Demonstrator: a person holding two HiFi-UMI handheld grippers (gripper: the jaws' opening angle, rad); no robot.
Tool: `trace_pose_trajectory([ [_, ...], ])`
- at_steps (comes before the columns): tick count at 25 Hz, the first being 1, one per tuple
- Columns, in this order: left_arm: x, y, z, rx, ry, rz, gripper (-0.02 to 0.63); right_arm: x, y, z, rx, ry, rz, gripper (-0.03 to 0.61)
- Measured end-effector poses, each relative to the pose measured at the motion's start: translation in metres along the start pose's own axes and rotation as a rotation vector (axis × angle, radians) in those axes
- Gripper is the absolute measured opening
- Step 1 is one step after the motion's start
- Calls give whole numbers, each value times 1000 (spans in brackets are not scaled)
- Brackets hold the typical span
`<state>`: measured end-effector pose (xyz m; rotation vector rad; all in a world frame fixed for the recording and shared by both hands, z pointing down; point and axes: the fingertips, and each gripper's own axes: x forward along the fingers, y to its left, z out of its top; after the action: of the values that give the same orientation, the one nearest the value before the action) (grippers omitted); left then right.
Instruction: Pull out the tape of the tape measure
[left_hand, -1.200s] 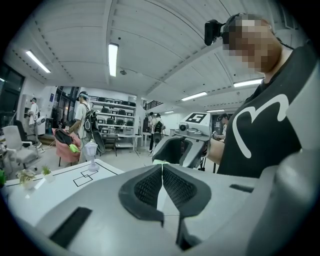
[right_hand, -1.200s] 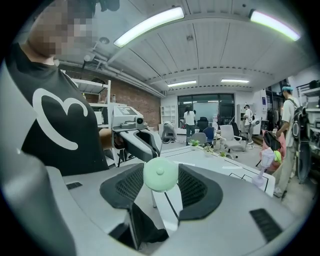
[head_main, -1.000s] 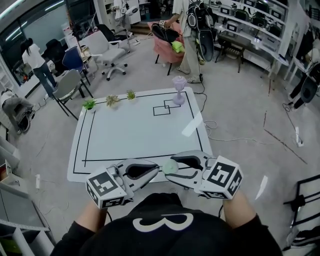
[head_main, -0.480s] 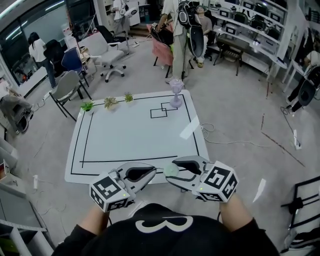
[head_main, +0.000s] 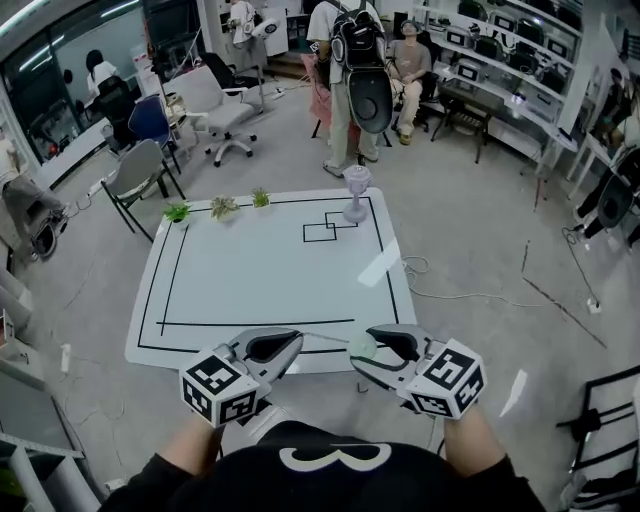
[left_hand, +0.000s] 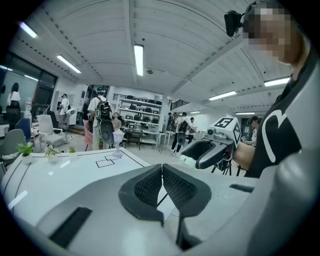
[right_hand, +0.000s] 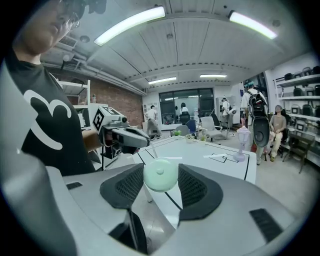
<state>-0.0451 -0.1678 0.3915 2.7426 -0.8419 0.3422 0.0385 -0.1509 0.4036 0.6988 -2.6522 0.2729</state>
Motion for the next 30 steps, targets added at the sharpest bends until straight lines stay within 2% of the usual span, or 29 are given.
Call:
trace_pose_trajectory([
  [9, -3, -1, 5, 19, -18, 36, 12, -7, -2, 3, 6, -22, -29, 221],
  [18, -27, 15, 25, 13, -50, 148, 12, -33, -17, 17, 9, -65, -87, 221],
  [26, -40, 21, 30, 33, -67, 182, 12, -29, -15, 23, -1, -73, -73, 221],
  [30, -50, 36, 30, 14, -77, 233, 12, -30, -20, 24, 0, -73, -88, 221],
])
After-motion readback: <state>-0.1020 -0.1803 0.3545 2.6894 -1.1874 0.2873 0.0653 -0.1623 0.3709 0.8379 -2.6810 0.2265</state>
